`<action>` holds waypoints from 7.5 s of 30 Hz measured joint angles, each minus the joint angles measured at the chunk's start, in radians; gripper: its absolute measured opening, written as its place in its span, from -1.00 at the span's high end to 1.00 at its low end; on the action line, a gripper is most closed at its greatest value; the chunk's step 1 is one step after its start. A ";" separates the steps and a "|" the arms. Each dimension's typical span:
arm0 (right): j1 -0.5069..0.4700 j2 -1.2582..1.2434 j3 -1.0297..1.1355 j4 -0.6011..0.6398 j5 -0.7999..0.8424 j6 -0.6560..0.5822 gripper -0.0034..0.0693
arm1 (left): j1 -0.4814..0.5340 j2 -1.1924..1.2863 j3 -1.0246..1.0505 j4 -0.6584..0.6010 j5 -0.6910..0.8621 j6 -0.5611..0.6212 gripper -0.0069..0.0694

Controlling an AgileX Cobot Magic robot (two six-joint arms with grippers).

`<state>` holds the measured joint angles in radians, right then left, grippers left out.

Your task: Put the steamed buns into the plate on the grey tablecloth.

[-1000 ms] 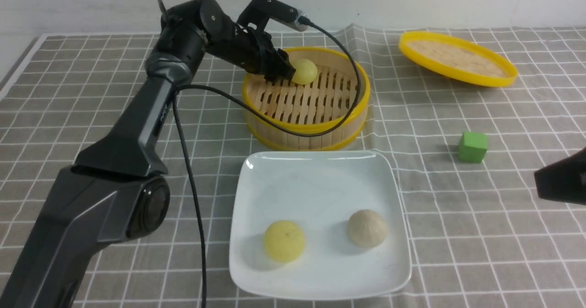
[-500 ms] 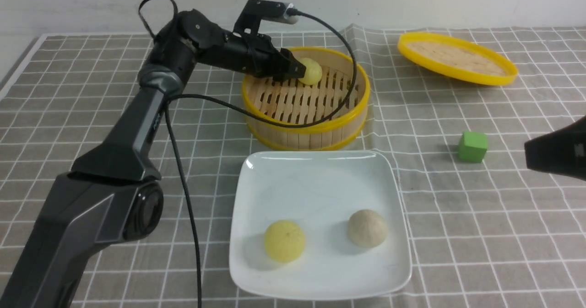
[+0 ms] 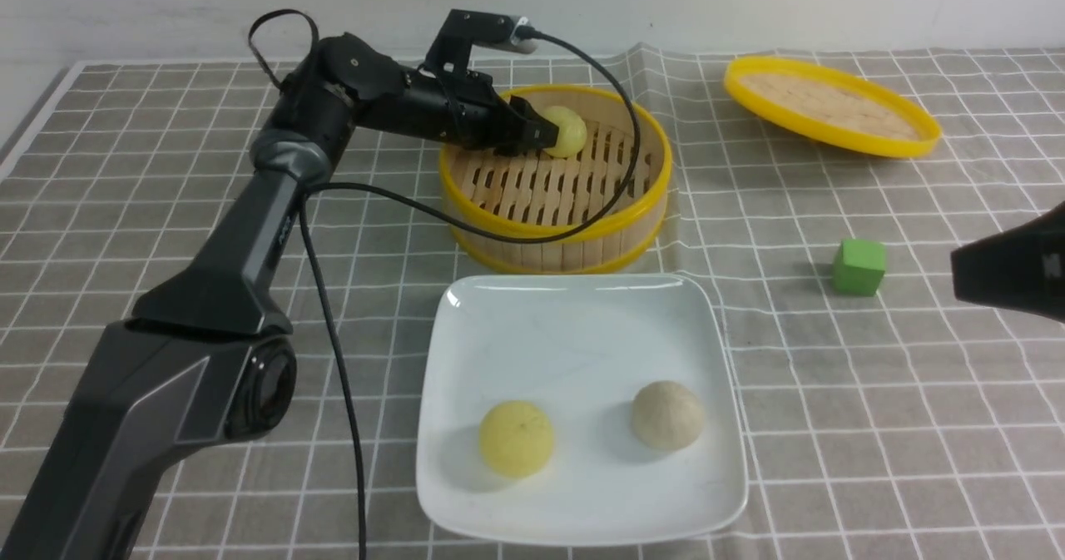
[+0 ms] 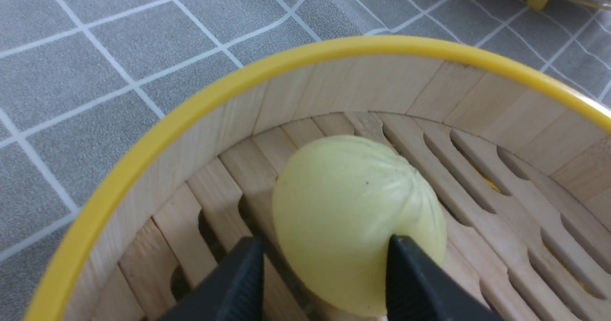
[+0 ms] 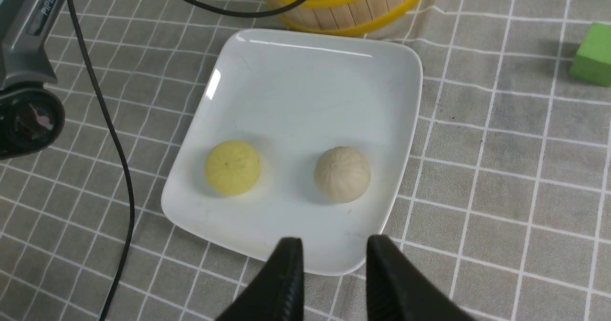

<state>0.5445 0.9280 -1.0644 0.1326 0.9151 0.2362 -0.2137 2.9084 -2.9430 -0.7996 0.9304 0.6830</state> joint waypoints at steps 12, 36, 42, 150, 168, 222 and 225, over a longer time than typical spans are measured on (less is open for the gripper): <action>0.000 0.000 0.000 0.000 -0.003 0.000 0.32 | 0.000 0.000 0.000 -0.002 0.000 -0.014 -0.10; 0.000 0.000 0.000 -0.012 -0.010 0.000 0.31 | 0.052 -0.138 0.004 -0.029 0.212 -0.073 0.78; 0.000 0.000 0.000 -0.027 -0.010 0.000 0.31 | 0.082 -0.249 0.004 -0.025 0.309 -0.155 0.78; 0.000 -0.618 0.658 -0.225 -0.518 0.041 0.89 | -0.160 -1.455 1.512 0.604 0.268 -0.443 0.81; -0.043 -0.684 0.783 -0.255 -0.548 0.041 0.83 | -0.160 -1.455 1.512 0.618 0.282 -0.444 0.79; -0.540 -0.938 1.078 -0.295 -0.530 0.043 0.63 | -0.160 -2.689 2.671 0.774 -0.561 -0.779 0.73; -0.540 -0.938 1.078 -0.295 -0.530 0.044 0.62 | -0.160 -2.689 2.729 0.775 -0.561 -0.779 0.72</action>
<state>0.0043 -0.0097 0.0137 -0.1628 0.3855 0.2806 -0.3740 0.2196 -0.2145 -0.0248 0.3695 -0.0964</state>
